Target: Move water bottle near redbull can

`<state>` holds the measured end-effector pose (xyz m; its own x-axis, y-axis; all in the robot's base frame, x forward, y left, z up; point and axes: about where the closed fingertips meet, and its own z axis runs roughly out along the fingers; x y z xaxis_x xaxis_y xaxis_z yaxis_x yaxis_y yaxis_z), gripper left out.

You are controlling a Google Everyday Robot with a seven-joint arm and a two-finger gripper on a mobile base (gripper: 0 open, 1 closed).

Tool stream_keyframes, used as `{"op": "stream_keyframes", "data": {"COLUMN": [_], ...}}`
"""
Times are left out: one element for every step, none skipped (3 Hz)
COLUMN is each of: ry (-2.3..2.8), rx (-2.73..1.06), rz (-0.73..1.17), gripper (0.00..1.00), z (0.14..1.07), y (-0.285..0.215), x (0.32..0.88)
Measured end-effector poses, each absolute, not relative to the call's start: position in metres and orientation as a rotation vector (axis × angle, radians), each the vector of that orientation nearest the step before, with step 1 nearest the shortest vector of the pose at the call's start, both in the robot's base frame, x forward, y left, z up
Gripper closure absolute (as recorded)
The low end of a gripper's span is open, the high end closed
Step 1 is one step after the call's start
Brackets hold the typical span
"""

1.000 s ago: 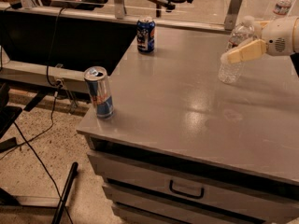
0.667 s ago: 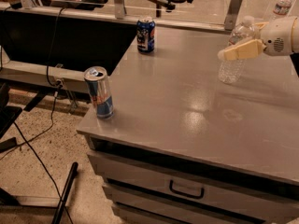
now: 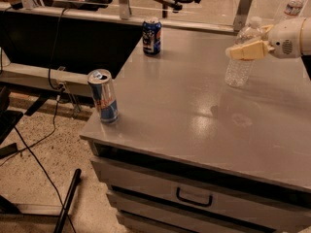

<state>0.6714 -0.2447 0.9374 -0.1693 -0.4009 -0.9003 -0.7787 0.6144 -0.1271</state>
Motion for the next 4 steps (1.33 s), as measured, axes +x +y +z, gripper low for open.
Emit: {"op": "stream_keyframes", "data": {"ry": [1.787, 1.771, 1.719, 1.649], "rx": [-0.962, -0.981, -1.070, -1.155], "rz": [0.454, 0.479, 0.539, 0.622], "gripper": [0.90, 1.00, 1.00, 1.00], "z": [0.936, 0.937, 0.943, 0.953], "y": [-0.242, -0.231, -0.194, -0.152], "x": [0.672, 0.673, 0.659, 0.634]}}
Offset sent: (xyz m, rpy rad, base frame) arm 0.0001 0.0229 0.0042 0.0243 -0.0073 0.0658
